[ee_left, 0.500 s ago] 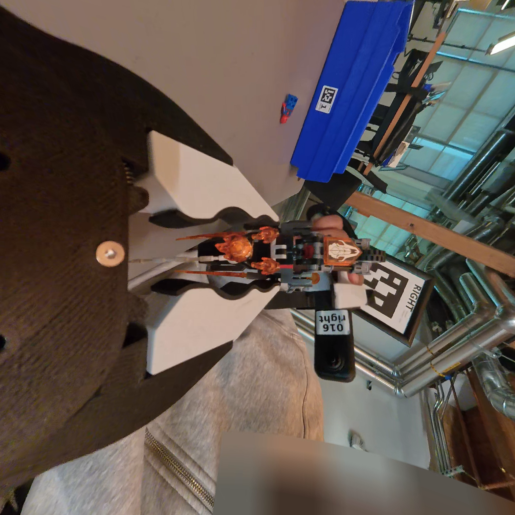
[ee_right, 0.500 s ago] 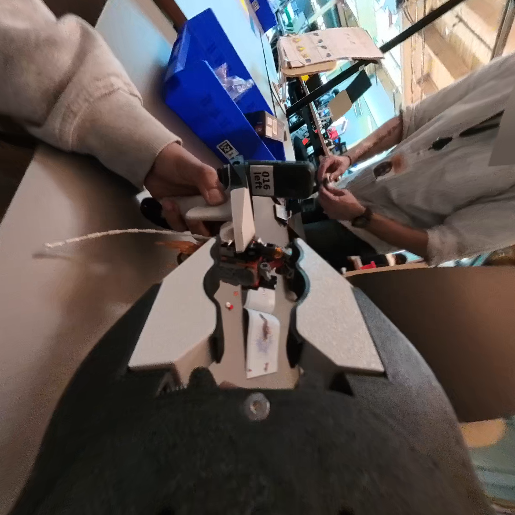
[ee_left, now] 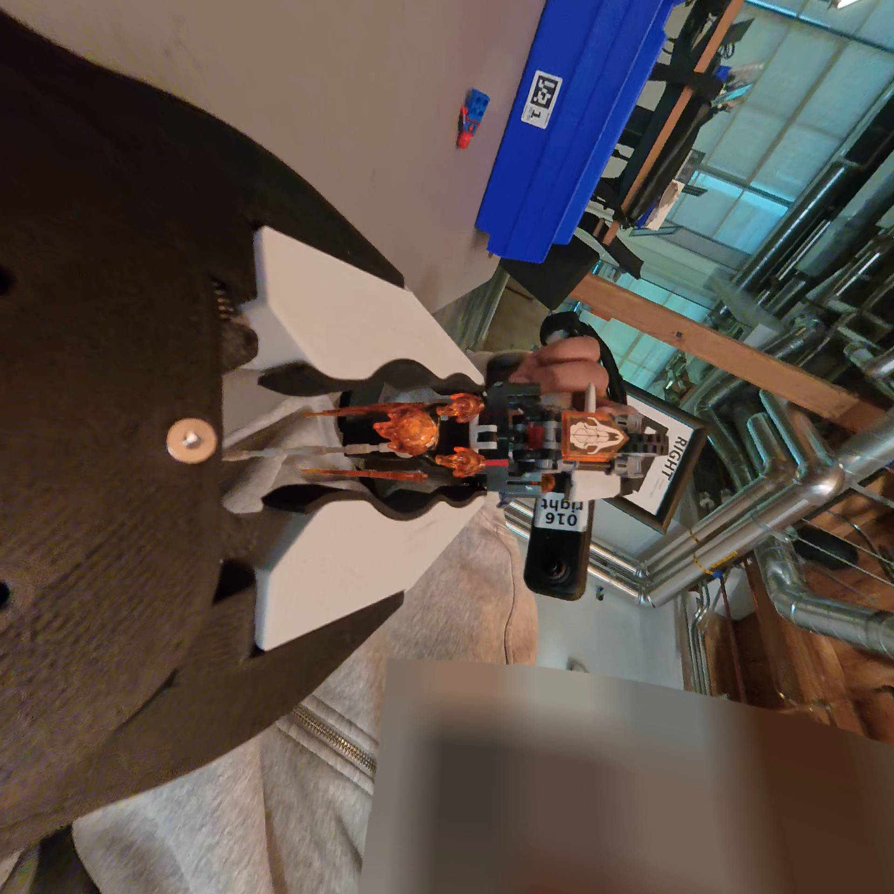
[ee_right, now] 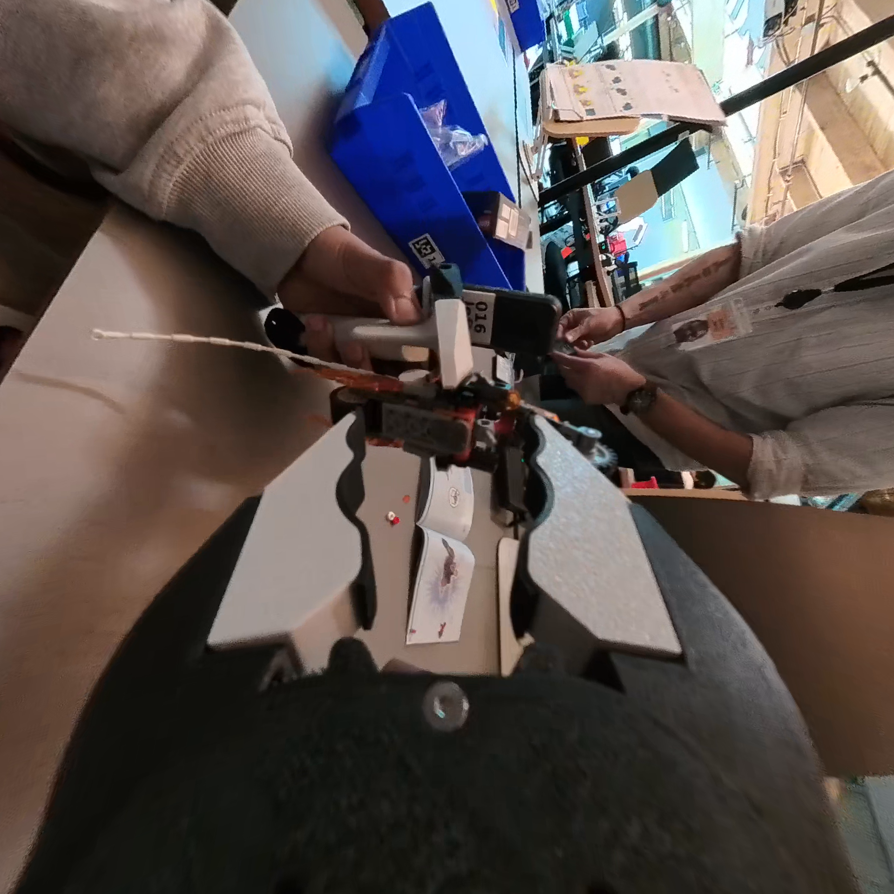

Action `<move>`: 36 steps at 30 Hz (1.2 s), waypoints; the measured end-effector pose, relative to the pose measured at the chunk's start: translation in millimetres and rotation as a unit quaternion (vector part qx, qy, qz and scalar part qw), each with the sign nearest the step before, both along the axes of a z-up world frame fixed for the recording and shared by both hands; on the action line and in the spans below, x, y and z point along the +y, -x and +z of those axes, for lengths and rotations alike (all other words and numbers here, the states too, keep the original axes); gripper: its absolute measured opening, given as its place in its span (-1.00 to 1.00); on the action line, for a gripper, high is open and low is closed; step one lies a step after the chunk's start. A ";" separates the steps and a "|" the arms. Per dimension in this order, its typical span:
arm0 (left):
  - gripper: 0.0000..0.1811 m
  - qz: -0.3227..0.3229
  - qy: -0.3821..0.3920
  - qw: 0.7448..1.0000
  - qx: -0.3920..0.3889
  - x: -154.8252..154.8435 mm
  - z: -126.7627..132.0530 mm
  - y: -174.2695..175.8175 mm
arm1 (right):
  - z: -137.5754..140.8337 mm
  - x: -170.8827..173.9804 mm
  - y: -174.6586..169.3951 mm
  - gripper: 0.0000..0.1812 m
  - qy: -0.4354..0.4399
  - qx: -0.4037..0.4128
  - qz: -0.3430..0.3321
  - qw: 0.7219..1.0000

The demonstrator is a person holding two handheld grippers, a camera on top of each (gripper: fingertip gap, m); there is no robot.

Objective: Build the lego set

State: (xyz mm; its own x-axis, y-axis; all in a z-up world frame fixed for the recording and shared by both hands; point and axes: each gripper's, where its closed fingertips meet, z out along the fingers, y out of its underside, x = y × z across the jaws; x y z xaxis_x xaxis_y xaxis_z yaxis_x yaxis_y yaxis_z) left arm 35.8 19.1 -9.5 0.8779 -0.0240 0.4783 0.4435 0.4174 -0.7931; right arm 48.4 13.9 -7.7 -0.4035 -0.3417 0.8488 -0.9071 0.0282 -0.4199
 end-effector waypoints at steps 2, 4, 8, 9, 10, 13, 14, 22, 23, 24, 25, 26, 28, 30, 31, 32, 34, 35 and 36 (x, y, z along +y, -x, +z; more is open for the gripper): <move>-0.61 -0.001 -0.007 1.000 0.000 -1.6 1.6 -0.2 | -3.4 -2.9 0.1 -0.24 0.001 0.021 -0.006 1.000; -0.61 -0.003 -0.008 1.000 -0.001 -1.5 1.6 -0.4 | -6.9 -6.0 0.4 -0.21 0.001 0.039 -0.012 0.999; -0.61 -0.006 -0.005 1.000 -0.002 -0.1 0.7 -1.0 | -7.7 -8.0 2.0 -0.22 0.000 0.059 -0.016 0.998; -0.61 -0.006 -0.006 1.000 -0.002 -0.4 0.9 -1.0 | -6.5 -7.4 1.6 -0.23 -0.002 0.057 -0.014 0.998; -0.61 -0.005 -0.005 1.000 -0.002 -0.3 0.8 -1.1 | -5.2 -6.7 0.9 -0.24 -0.004 0.055 -0.012 0.998; -0.61 -0.008 -0.002 1.000 -0.003 1.1 0.0 -1.2 | -1.7 -4.9 -1.5 -0.29 -0.012 0.046 -0.005 0.999; -0.61 -0.008 0.000 1.000 -0.003 1.7 -0.6 -1.1 | -1.0 -4.7 -1.9 -0.30 -0.014 0.044 -0.004 0.999; -0.62 -0.006 0.007 1.000 -0.005 3.3 -2.4 -0.2 | -3.8 -7.8 2.3 -0.29 -0.018 0.057 -0.014 0.998; -0.62 -0.006 0.007 1.000 -0.005 3.4 -2.4 -0.3 | -4.1 -8.2 3.1 -0.28 -0.017 0.057 -0.015 0.998; -0.62 -0.007 0.007 1.000 -0.005 3.7 -2.3 -0.3 | -4.3 -8.5 3.5 -0.28 -0.016 0.057 -0.016 0.998; -0.62 -0.006 0.007 1.000 -0.005 3.9 -2.5 -0.3 | -4.5 -8.6 3.8 -0.28 -0.014 0.056 -0.016 0.998; -0.62 -0.007 0.008 1.000 -0.006 4.1 -2.7 -0.2 | -4.4 -8.8 3.8 -0.28 -0.013 0.056 -0.017 0.998; -0.62 -0.008 0.007 1.000 -0.006 4.5 -2.7 -0.3 | -3.8 -9.0 3.8 -0.29 -0.007 0.056 -0.017 0.998; -0.62 -0.009 0.008 1.000 -0.007 4.9 -3.0 -0.2 | -3.2 -9.0 3.2 -0.30 -0.002 0.054 -0.016 0.998; -0.62 -0.009 0.008 1.000 -0.007 5.1 -3.1 -0.2 | -3.5 -9.0 2.9 -0.30 -0.001 0.054 -0.016 0.998; -0.62 -0.010 0.008 1.000 -0.008 5.4 -3.2 -0.2 | -4.1 -9.1 2.6 -0.30 -0.001 0.053 -0.015 0.998; -0.62 -0.011 0.009 1.000 -0.009 5.9 -3.6 -0.4 | -5.3 -9.5 2.1 -0.30 -0.001 0.053 -0.015 0.998; -0.62 -0.012 0.010 1.000 -0.009 6.1 -3.7 -0.4 | -5.7 -9.7 2.1 -0.31 -0.001 0.054 -0.015 0.998; -0.62 -0.012 0.010 1.000 -0.009 6.2 -3.7 -0.4 | -5.9 -9.9 1.9 -0.31 0.000 0.054 -0.014 0.998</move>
